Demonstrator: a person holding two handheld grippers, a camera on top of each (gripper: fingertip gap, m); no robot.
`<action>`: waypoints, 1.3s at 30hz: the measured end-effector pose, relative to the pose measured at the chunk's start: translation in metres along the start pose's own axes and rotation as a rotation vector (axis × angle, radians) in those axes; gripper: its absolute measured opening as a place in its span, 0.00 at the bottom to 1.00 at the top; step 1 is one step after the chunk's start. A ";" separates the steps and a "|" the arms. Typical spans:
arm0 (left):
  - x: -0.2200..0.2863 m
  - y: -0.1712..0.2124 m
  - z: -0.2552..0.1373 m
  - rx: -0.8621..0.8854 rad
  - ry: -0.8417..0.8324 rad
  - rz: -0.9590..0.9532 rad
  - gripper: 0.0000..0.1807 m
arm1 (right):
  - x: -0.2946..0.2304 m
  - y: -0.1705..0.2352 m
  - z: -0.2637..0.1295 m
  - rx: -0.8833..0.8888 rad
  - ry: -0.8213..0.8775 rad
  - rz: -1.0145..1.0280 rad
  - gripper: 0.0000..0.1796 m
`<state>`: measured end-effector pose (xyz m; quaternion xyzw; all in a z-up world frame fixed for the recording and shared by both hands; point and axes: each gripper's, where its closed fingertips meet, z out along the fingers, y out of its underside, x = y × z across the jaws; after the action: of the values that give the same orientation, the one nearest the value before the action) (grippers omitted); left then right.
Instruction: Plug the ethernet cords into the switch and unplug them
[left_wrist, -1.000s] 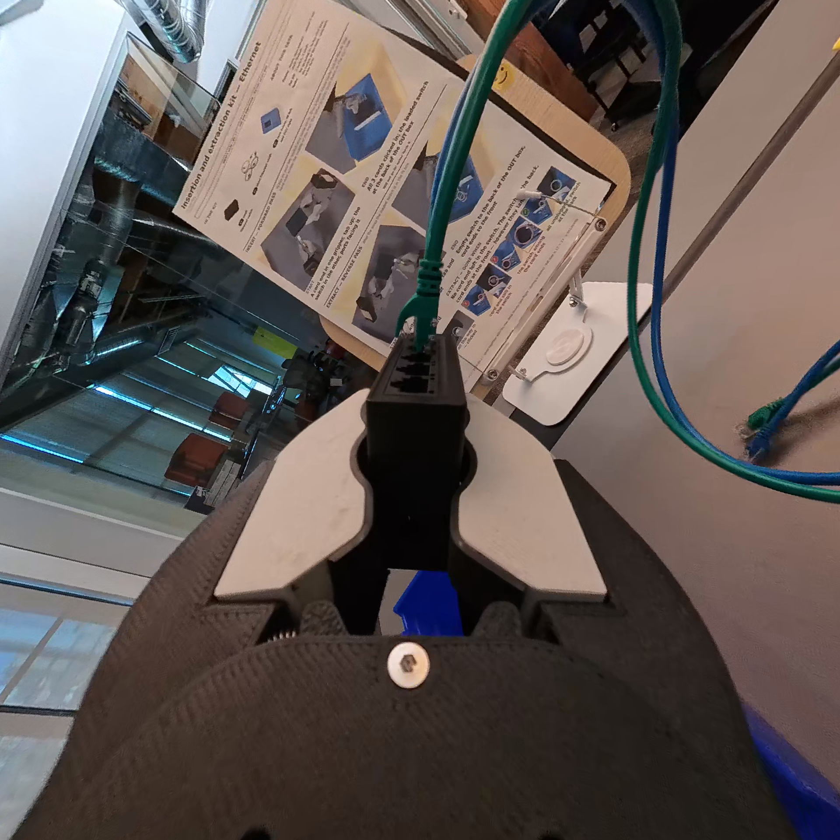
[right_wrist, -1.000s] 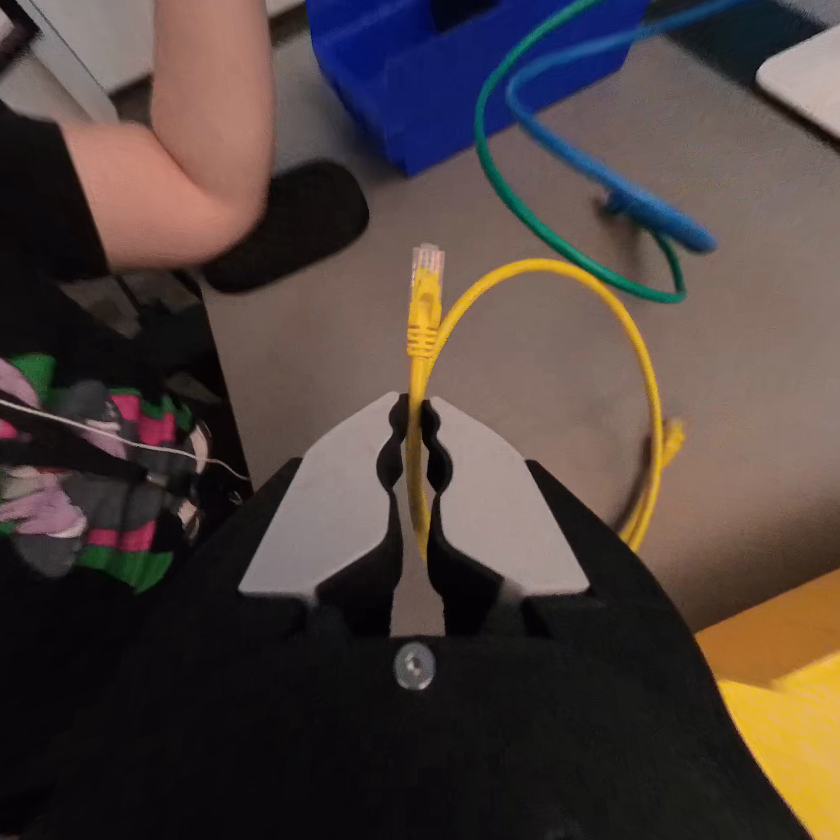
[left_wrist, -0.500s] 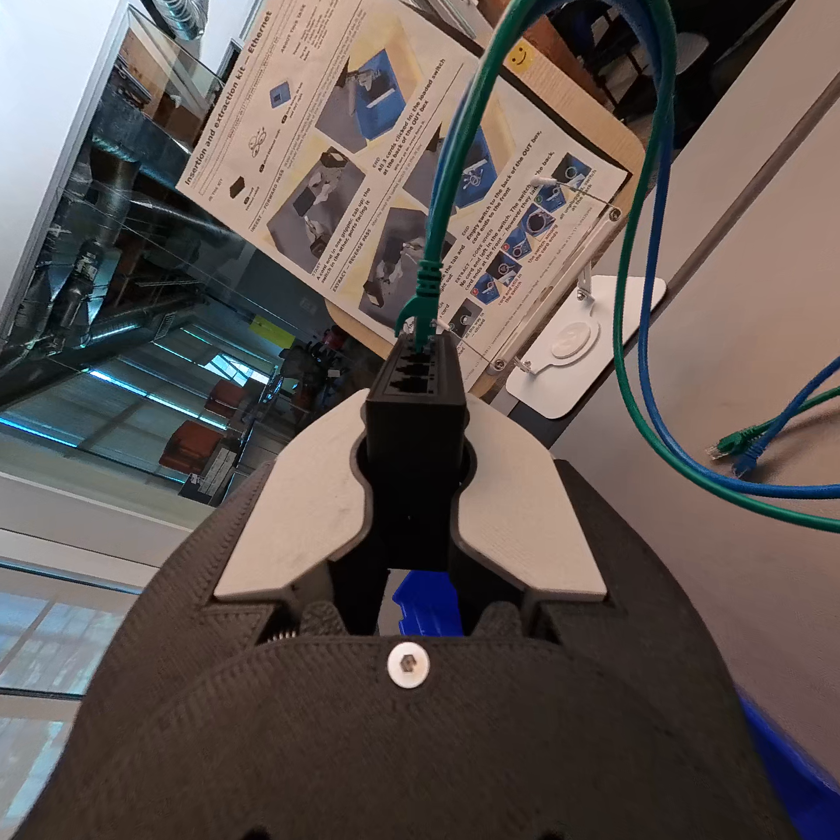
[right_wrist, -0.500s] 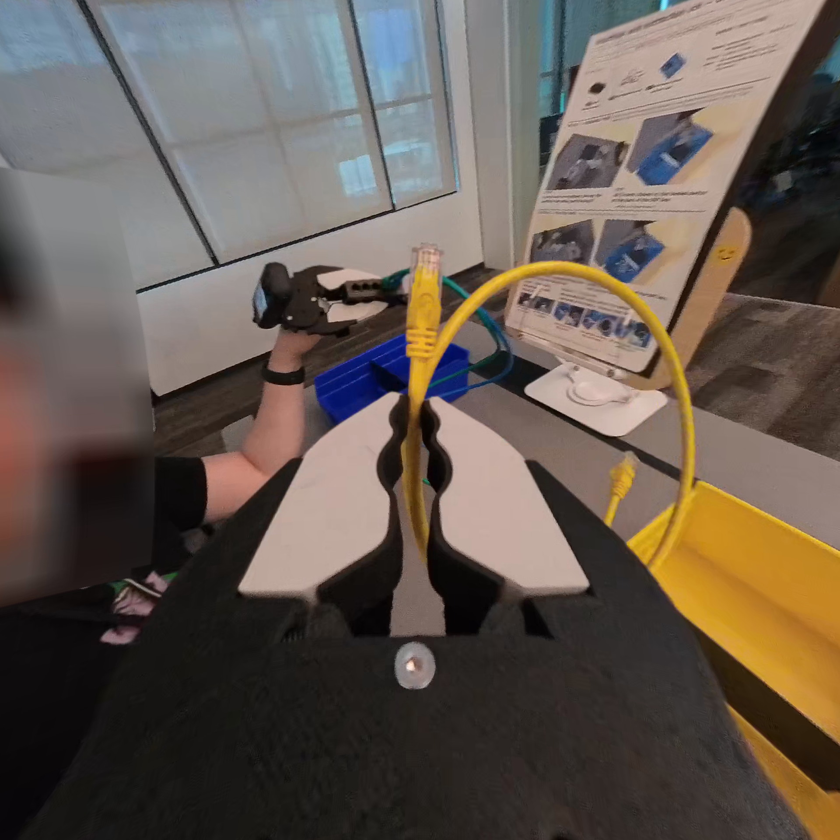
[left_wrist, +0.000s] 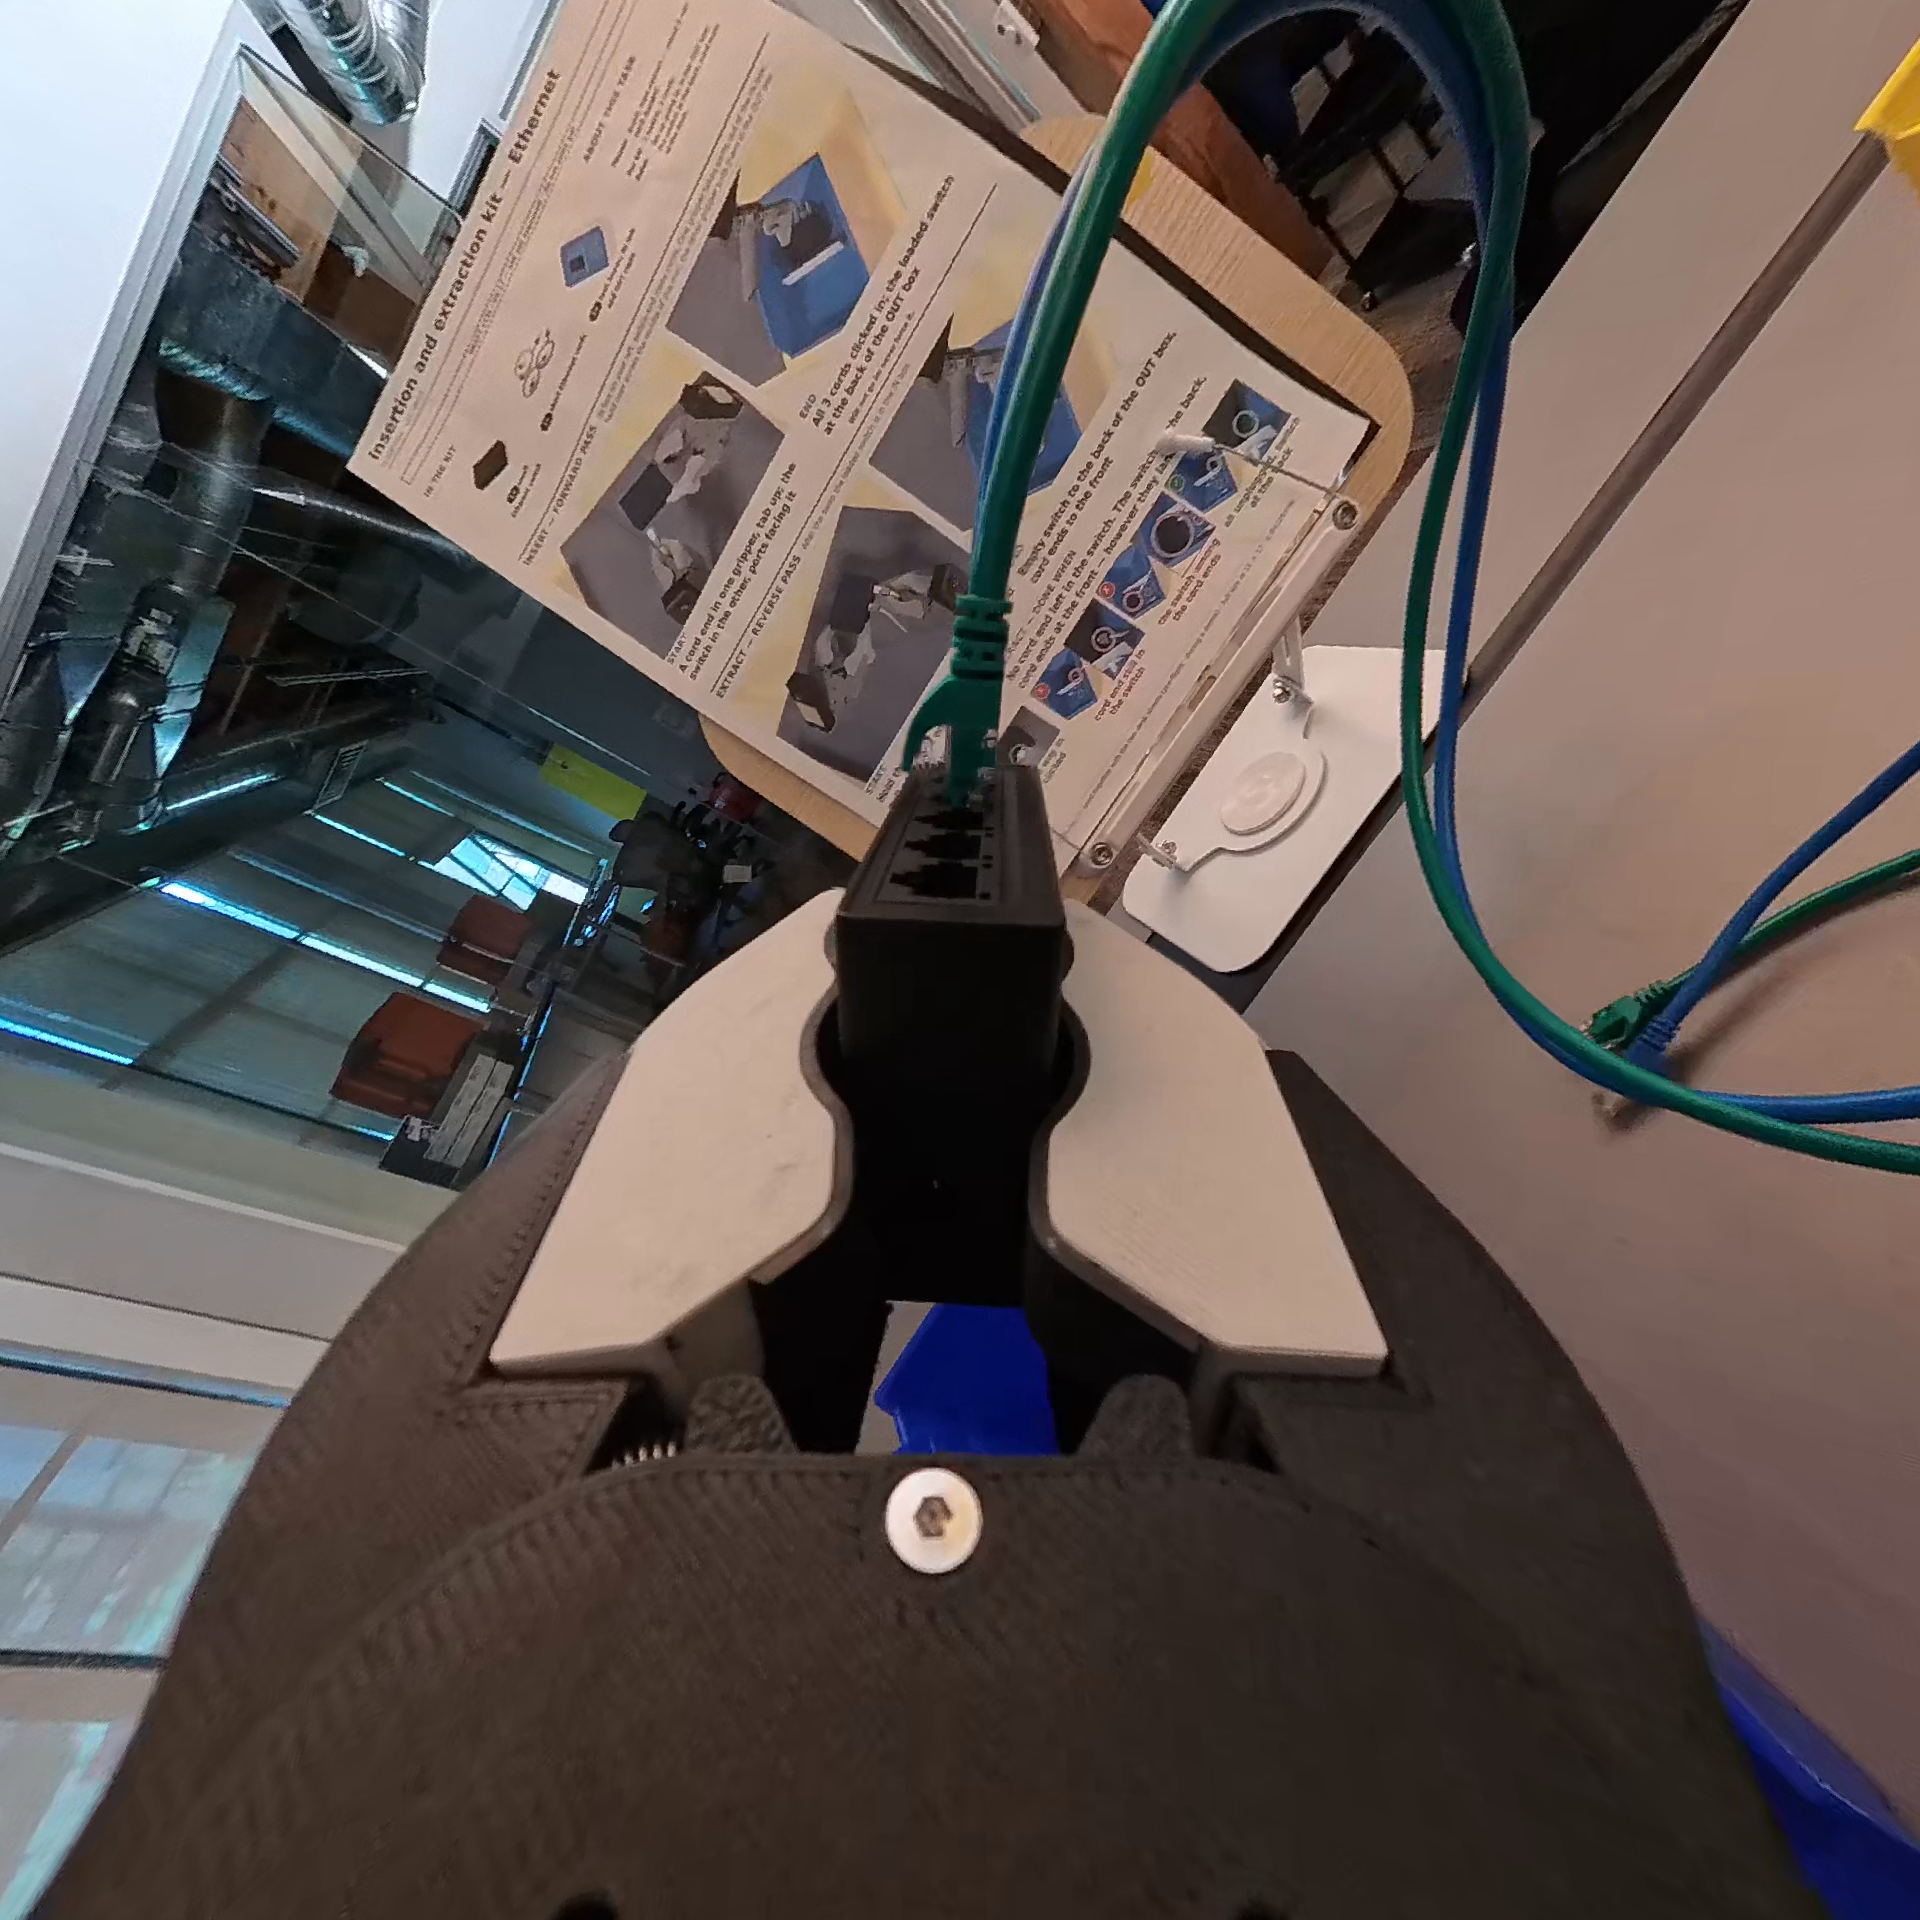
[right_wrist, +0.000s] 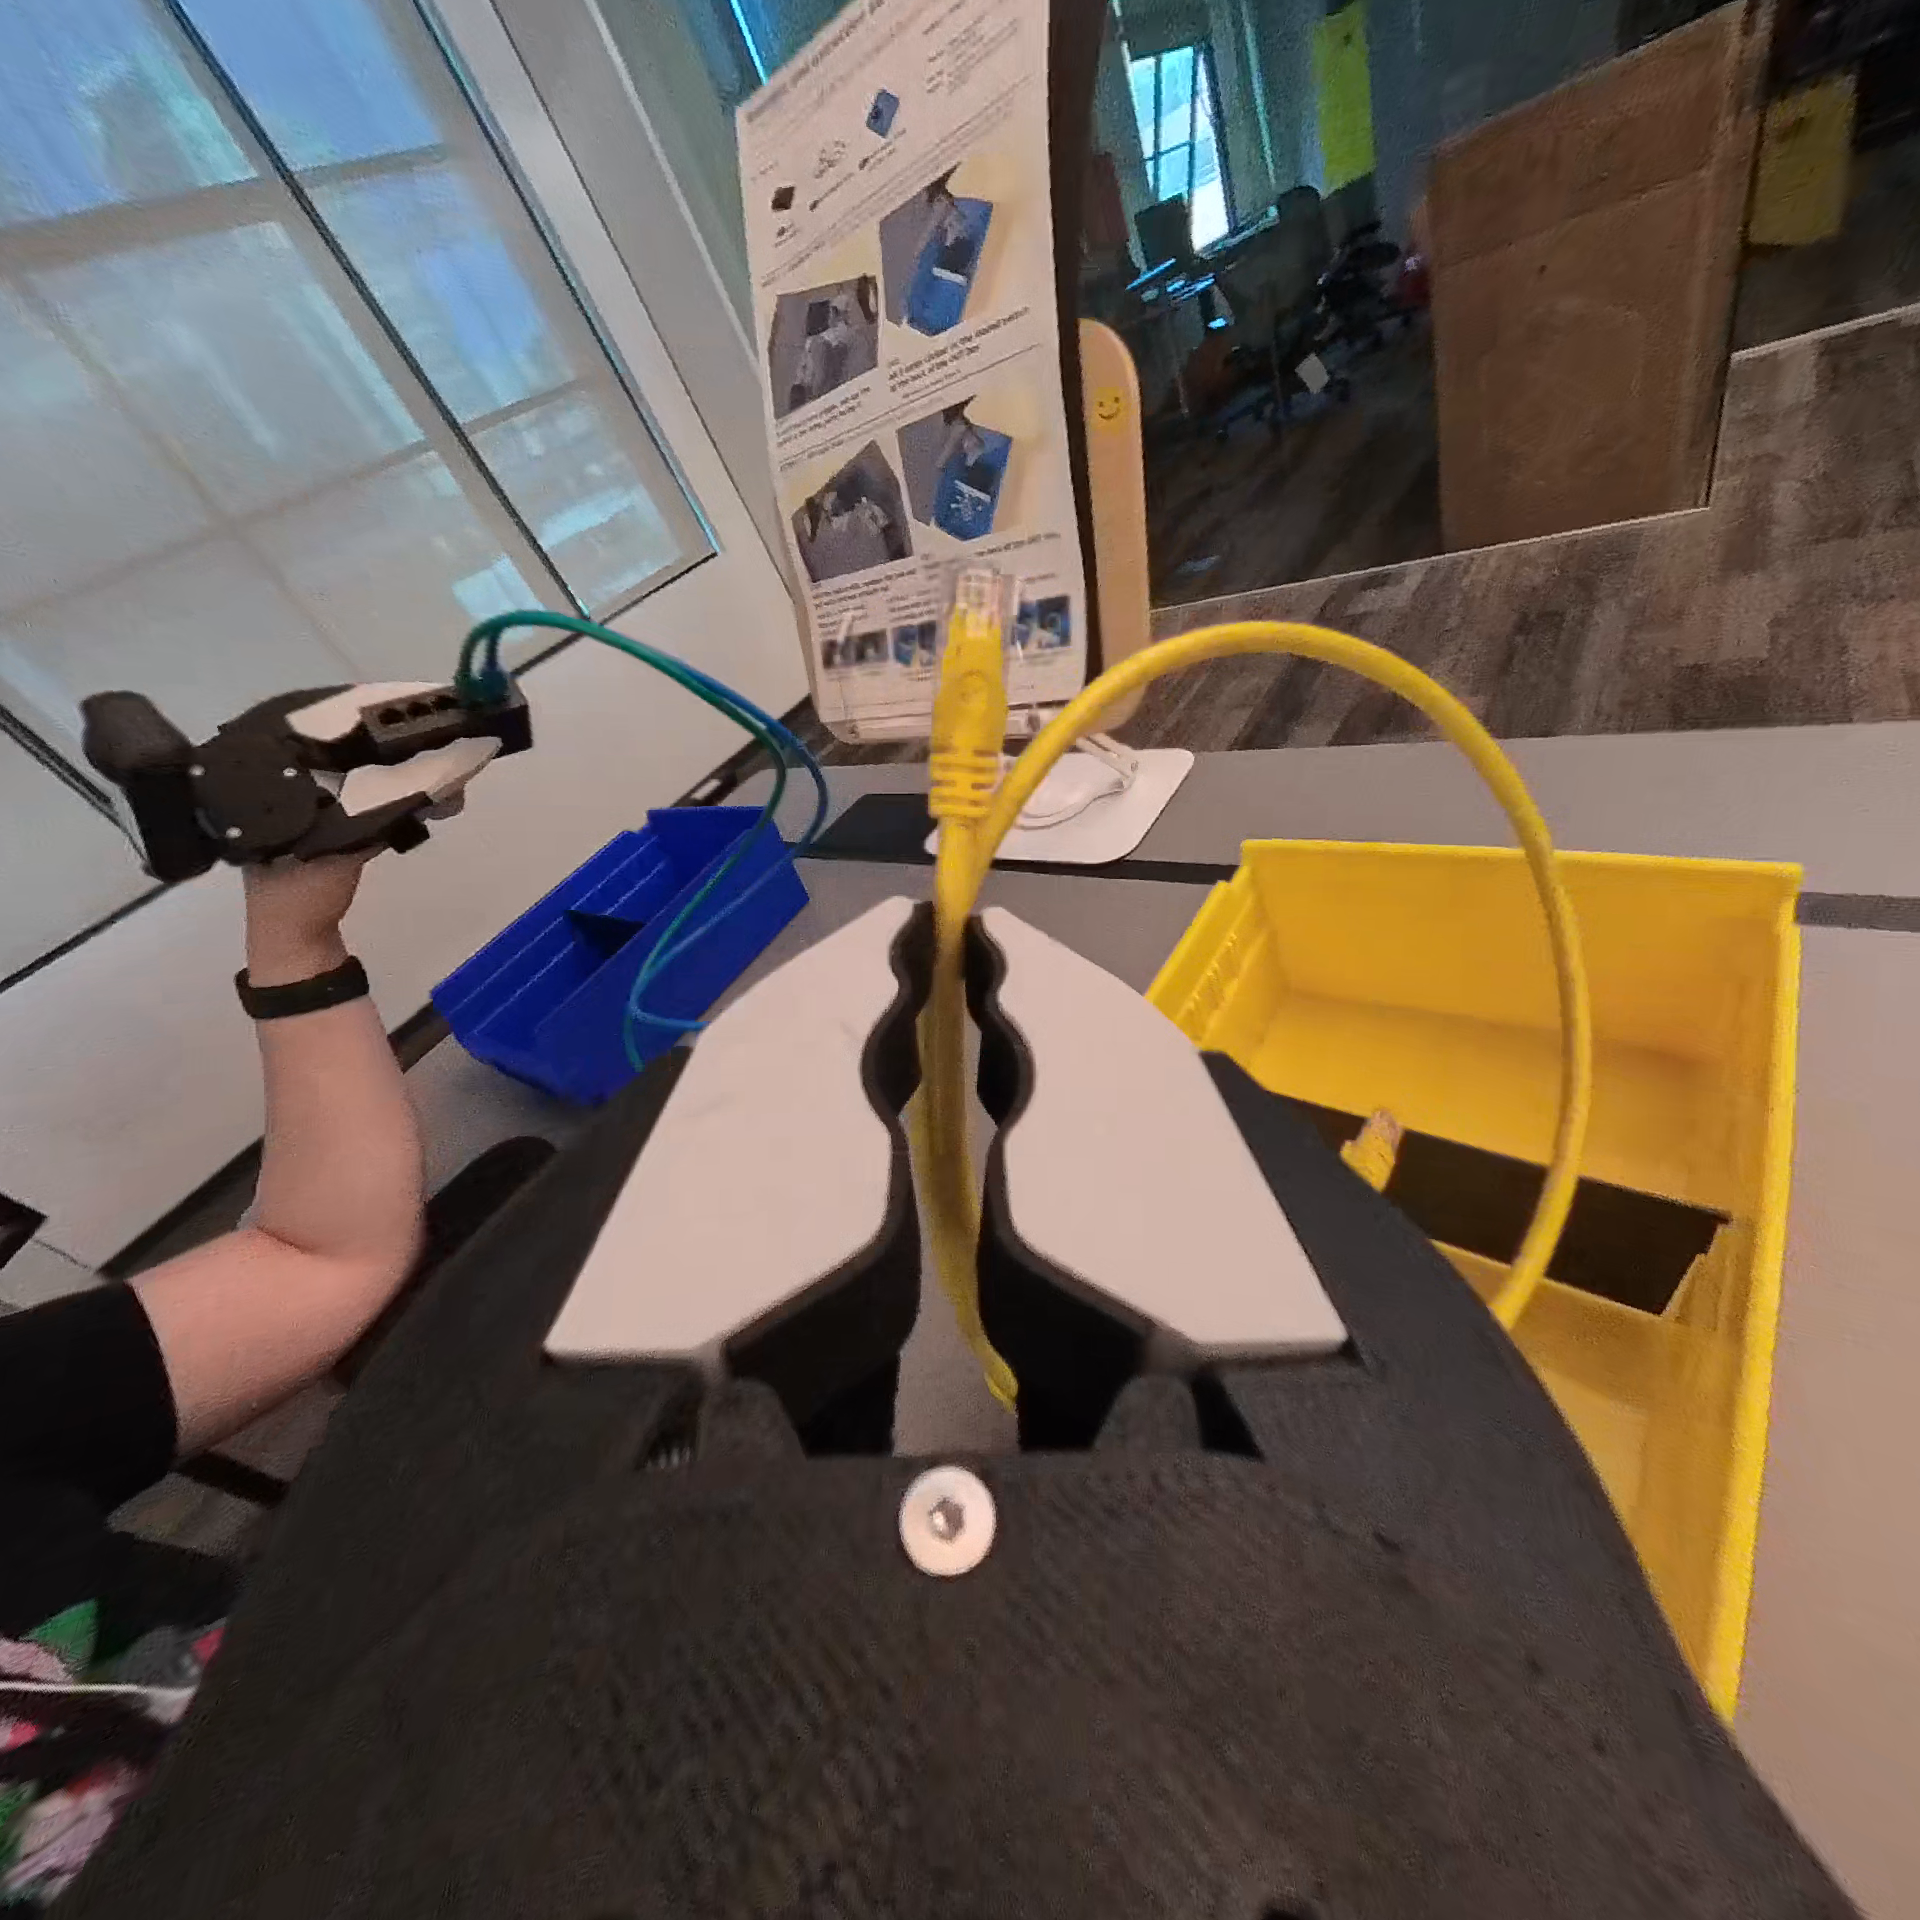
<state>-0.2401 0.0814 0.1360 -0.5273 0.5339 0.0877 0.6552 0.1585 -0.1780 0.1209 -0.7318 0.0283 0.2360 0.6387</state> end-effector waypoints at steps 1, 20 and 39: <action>0.000 0.000 0.000 0.003 0.003 -0.001 0.16 | 0.001 0.005 -0.001 0.010 0.010 0.004 0.04; 0.009 -0.010 -0.001 0.015 0.022 0.026 0.16 | 0.067 0.122 0.091 -0.271 0.196 0.024 0.04; 0.048 -0.035 0.014 0.078 0.102 0.071 0.16 | 0.051 0.128 0.027 -0.335 0.362 -0.350 0.14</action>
<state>-0.1881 0.0560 0.1176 -0.4860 0.5880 0.0627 0.6435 0.1516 -0.1621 -0.0183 -0.8509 -0.0245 -0.0105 0.5246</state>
